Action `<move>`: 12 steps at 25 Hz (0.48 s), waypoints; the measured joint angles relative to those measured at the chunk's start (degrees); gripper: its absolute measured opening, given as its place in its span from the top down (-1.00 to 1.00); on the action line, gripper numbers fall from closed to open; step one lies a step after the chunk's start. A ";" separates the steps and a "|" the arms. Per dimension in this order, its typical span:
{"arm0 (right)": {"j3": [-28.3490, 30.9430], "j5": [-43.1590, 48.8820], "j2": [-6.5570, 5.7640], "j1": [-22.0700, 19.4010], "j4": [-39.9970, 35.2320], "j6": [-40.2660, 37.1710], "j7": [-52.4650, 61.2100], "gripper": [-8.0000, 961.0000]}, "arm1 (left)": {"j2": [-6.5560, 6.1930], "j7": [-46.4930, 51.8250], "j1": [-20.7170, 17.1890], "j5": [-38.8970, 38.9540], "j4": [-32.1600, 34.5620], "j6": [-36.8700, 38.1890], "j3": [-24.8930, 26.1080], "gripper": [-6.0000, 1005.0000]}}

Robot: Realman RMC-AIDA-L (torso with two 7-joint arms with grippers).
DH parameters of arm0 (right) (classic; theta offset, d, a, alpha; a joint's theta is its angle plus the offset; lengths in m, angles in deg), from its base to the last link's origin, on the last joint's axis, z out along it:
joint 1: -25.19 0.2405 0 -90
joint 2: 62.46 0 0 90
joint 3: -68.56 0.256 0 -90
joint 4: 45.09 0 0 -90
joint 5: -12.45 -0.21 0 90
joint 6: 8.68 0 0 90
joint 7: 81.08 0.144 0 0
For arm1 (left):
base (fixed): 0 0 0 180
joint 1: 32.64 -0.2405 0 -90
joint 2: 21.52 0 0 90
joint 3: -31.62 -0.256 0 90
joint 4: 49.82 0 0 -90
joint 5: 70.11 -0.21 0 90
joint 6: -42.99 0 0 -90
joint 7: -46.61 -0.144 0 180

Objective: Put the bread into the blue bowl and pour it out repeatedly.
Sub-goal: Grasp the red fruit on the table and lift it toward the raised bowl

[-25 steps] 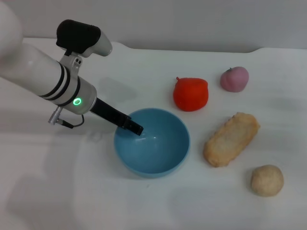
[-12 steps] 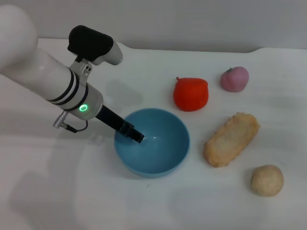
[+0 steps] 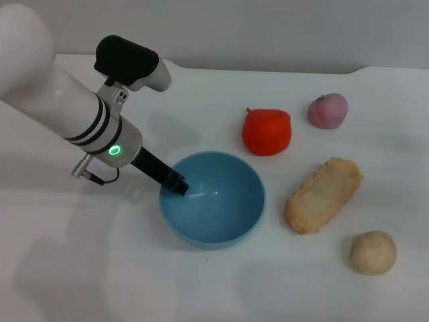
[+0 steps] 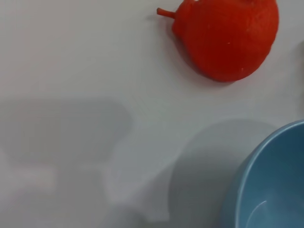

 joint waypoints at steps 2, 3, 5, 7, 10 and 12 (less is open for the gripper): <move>0.00 0.00 0.01 0.00 0.00 0.00 0.00 0.17 | 0.00 0.03 0.02 -0.02 -0.02 -0.27 0.06 0.36; 0.00 0.00 0.01 0.01 0.00 0.00 0.00 0.16 | -0.01 0.03 0.02 -0.02 -0.02 -0.50 0.11 0.52; 0.00 0.00 0.01 0.06 0.02 0.00 0.00 0.16 | -0.09 0.05 0.01 -0.03 -0.04 -0.78 0.34 0.68; 0.00 0.00 0.05 0.12 0.06 0.00 0.16 0.16 | -0.12 0.23 0.13 -0.05 -0.04 -0.83 0.63 0.84; 0.00 0.00 0.07 0.34 0.05 0.00 1.89 0.16 | -0.04 1.07 0.40 -0.07 0.22 -0.60 0.71 0.93; 0.00 0.00 0.00 0.63 0.03 0.07 4.42 0.16 | 0.01 1.95 0.68 -0.07 0.27 -0.53 0.72 0.94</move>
